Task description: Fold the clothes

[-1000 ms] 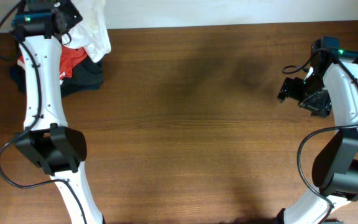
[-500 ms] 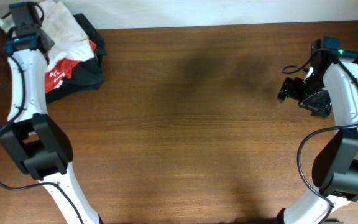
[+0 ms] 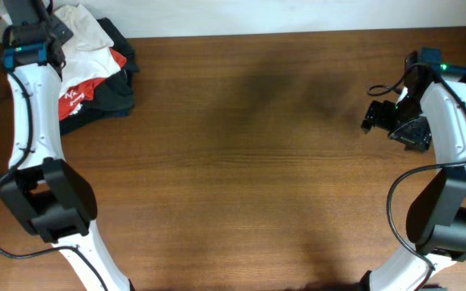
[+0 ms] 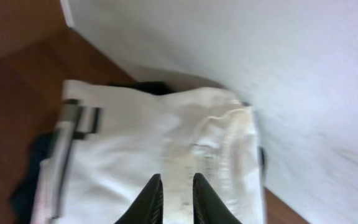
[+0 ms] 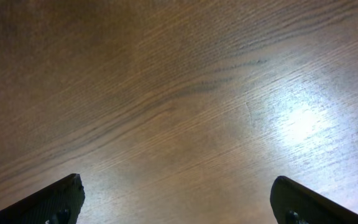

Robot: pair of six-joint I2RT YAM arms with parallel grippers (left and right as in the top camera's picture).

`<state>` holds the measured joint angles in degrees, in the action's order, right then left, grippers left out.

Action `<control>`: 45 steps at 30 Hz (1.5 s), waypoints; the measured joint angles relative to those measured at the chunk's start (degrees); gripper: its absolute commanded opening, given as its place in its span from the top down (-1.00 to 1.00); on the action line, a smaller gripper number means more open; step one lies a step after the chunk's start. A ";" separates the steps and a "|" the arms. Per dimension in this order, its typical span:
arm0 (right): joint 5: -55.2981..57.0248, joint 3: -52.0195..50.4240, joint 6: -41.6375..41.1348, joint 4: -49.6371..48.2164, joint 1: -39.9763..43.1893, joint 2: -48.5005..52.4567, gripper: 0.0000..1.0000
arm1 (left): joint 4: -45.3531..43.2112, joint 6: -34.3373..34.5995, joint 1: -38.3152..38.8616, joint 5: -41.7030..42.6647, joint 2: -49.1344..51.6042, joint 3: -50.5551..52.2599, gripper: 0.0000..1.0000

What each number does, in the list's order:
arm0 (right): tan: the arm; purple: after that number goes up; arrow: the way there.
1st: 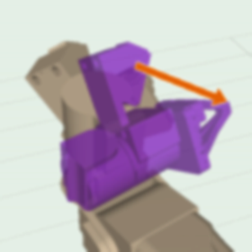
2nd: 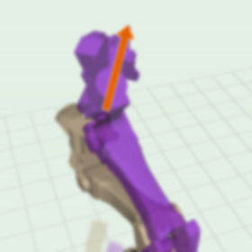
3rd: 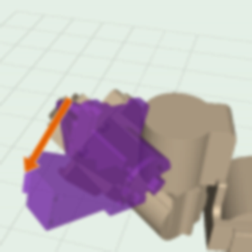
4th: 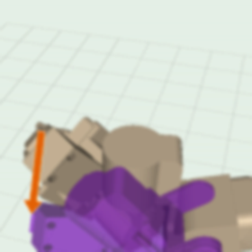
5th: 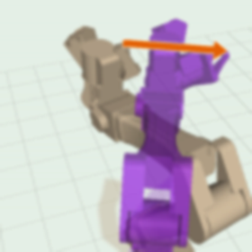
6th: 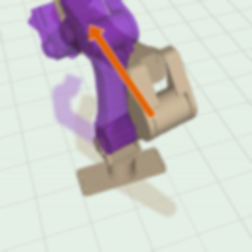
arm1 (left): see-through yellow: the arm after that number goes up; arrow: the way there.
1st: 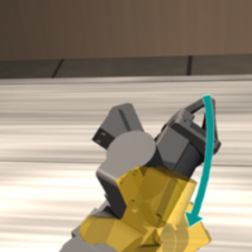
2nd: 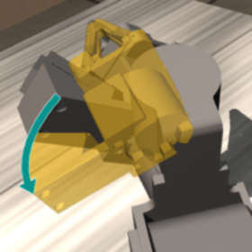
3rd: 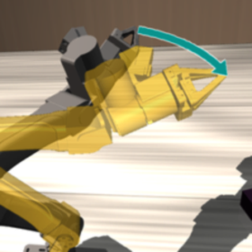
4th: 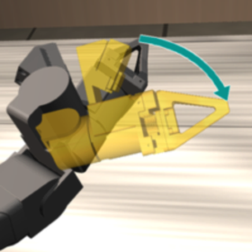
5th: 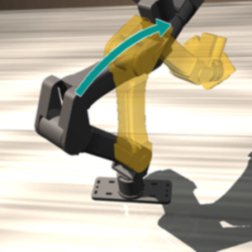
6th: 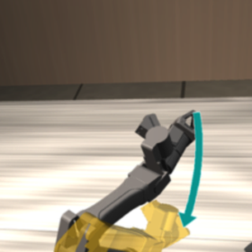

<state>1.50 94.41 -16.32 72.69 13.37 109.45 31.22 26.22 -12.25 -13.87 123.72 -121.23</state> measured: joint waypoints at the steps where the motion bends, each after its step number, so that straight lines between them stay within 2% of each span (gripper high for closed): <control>1: 0.00 0.00 0.02 -0.02 0.00 0.00 -0.97 | -1.01 -0.02 0.20 1.14 0.74 -0.02 0.60; 3: 0.00 0.00 0.07 -0.07 0.00 0.00 -0.97 | -1.29 0.00 0.24 2.34 3.63 -0.09 0.49; 4: 0.00 0.00 0.02 -0.04 0.00 0.00 -0.97 | -0.83 0.00 0.24 2.80 6.58 -0.09 0.35; 6: 0.00 0.00 0.02 -0.04 0.00 0.00 -0.97 | 0.42 0.20 0.24 3.04 11.02 -0.04 -0.24; 7: 0.00 0.00 0.02 -0.04 0.00 0.00 -0.98 | 1.09 0.07 0.24 3.17 12.37 -0.02 -0.42; 9: 0.00 0.00 0.04 -0.02 0.00 0.00 -0.97 | 1.53 0.22 0.24 3.37 12.44 -0.20 -0.61; 11: 0.00 0.00 0.04 -0.07 0.00 0.00 -0.97 | 3.23 0.02 0.24 3.45 11.72 -0.24 -0.70; 12: 0.00 0.00 0.00 -0.09 0.00 0.00 -0.97 | 4.33 0.02 0.24 3.58 10.93 -0.24 -0.98; 16: 0.00 0.00 0.00 -0.02 0.00 0.00 -0.97 | 12.98 -0.02 0.24 4.00 1.64 0.33 -0.98; 20: 0.00 0.00 -0.02 -0.04 0.00 0.00 -0.97 | 24.44 0.00 0.24 4.72 -17.57 0.24 -0.98; 23: 0.00 0.00 0.00 -0.07 0.00 0.00 -0.97 | 34.82 0.00 0.24 7.89 -27.19 -0.33 -0.98; 26: -0.02 0.00 0.00 -0.02 0.00 0.00 -0.97 | 52.17 0.00 0.52 12.46 -31.87 -0.28 -0.98; 30: 0.00 0.00 0.04 -0.09 0.00 0.00 -0.97 | 62.66 -1.20 5.40 12.79 -36.48 2.23 -0.98; 34: 0.00 0.00 0.02 -0.02 0.00 0.00 -0.97 | 64.32 -1.77 10.82 10.14 -51.36 10.45 -0.98; 37: 0.04 0.00 0.02 -0.04 0.00 0.00 -0.97 | 65.22 -1.77 11.98 11.32 -61.59 21.51 -0.98; 40: 0.00 0.00 0.04 -0.09 0.00 0.00 -0.97 | 65.66 -1.77 11.98 14.60 -66.77 27.85 -0.98; 45: 0.00 0.00 0.00 -0.04 0.00 0.00 -0.97 | 65.64 -1.77 11.98 15.65 -68.15 28.87 -0.98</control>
<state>1.50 94.41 -16.32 72.64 13.37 109.45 96.86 24.45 -0.27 1.78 55.57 -92.36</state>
